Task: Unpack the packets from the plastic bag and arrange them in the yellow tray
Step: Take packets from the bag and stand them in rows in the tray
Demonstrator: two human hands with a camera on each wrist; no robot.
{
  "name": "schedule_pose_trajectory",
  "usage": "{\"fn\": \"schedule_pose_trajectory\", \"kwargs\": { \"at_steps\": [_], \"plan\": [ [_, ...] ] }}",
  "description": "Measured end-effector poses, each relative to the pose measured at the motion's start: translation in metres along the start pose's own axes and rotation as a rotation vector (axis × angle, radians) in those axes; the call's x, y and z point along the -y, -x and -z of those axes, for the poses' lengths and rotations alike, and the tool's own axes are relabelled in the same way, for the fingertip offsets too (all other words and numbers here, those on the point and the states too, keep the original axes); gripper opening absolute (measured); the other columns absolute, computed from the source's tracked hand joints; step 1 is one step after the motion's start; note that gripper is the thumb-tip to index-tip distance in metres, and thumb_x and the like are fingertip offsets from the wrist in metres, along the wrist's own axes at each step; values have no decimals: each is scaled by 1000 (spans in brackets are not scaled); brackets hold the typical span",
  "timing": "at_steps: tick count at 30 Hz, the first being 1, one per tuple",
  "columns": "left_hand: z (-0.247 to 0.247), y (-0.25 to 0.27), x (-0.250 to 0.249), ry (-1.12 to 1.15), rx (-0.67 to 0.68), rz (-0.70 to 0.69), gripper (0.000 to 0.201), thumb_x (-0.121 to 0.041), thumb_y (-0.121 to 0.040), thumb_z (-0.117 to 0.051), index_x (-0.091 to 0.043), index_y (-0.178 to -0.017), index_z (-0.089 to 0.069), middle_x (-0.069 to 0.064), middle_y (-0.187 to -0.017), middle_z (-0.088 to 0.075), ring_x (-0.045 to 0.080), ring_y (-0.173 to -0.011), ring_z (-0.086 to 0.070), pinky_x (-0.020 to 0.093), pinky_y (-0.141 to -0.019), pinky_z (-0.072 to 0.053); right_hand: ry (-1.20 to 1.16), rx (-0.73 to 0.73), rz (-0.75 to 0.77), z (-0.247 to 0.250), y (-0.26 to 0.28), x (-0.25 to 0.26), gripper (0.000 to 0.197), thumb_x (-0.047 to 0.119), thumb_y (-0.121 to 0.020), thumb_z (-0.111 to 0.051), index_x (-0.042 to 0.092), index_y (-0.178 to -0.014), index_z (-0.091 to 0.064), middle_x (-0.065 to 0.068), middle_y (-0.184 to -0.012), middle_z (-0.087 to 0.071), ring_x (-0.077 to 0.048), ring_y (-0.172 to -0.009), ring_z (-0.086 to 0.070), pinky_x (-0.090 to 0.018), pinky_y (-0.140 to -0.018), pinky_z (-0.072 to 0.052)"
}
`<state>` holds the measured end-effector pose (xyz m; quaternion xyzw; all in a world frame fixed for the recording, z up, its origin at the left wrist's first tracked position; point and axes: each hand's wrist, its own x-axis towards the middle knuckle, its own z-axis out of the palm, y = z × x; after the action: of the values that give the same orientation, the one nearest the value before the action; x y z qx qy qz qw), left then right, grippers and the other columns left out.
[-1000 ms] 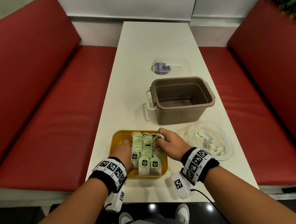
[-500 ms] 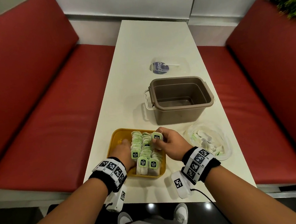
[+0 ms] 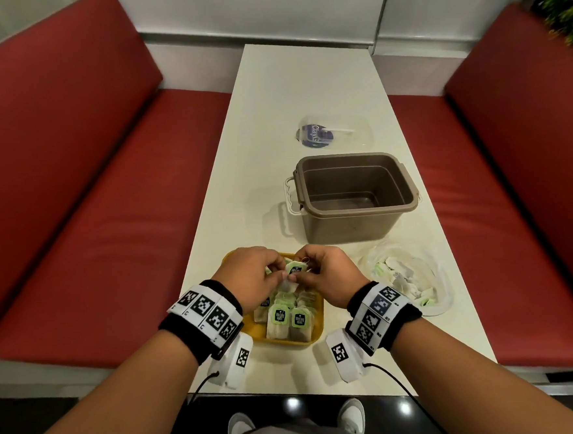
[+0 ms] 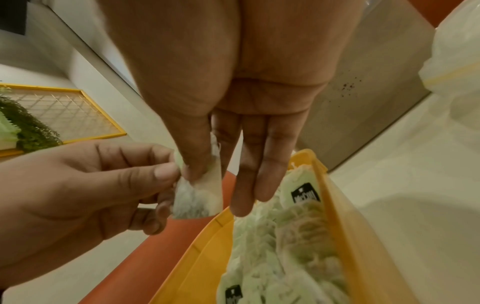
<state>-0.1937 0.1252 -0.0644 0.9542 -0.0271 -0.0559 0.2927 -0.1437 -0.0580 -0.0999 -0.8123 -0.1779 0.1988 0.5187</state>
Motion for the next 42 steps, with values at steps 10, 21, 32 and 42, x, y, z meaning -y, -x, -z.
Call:
{"fn": "schedule_pose_trajectory", "kwargs": {
  "at_steps": [10, 21, 32, 42],
  "plan": [
    [5, 4, -5, 26, -157, -46, 13, -32, -90, -64, -31, -103, -67, -15, -100, -60, 7, -81, -54, 26, -80, -47, 194, -57, 168, 0, 3, 8, 6, 25, -90, -71, 21, -89, -76, 4, -92, -64, -12, -79, -59, -23, -70, -48],
    [9, 8, 3, -153, -83, -15, 13, -38, -88, -67, -28, -95, -71, -8, -94, -66, 15, -87, -59, 31, -78, -47, 234, -126, 155, -5, 1, 16, 9, 23, -86, -76, 16, -92, -76, 11, -81, -68, -3, -74, -59, -14, -68, -44],
    [-7, 20, 27, -256, 180, 261, 11, -17, -86, -61, -21, -95, -67, 2, -90, -66, 23, -92, -63, 27, -75, -46, 459, -141, 3, -2, 13, 10, 26, 30, -91, -67, 23, -116, -69, 6, -98, -64, -5, -80, -54, -25, -80, -45],
    [-44, 16, 34, -212, 264, 409, 60, -19, -80, -73, -12, -130, -40, 9, -104, -65, 28, -96, -64, 35, -79, -53, 531, 57, -320, 1, 20, -10, 62, 19, -90, -56, 14, -144, -28, -13, -109, -68, -31, -101, -64, -36, -83, -51]
  ]
}}
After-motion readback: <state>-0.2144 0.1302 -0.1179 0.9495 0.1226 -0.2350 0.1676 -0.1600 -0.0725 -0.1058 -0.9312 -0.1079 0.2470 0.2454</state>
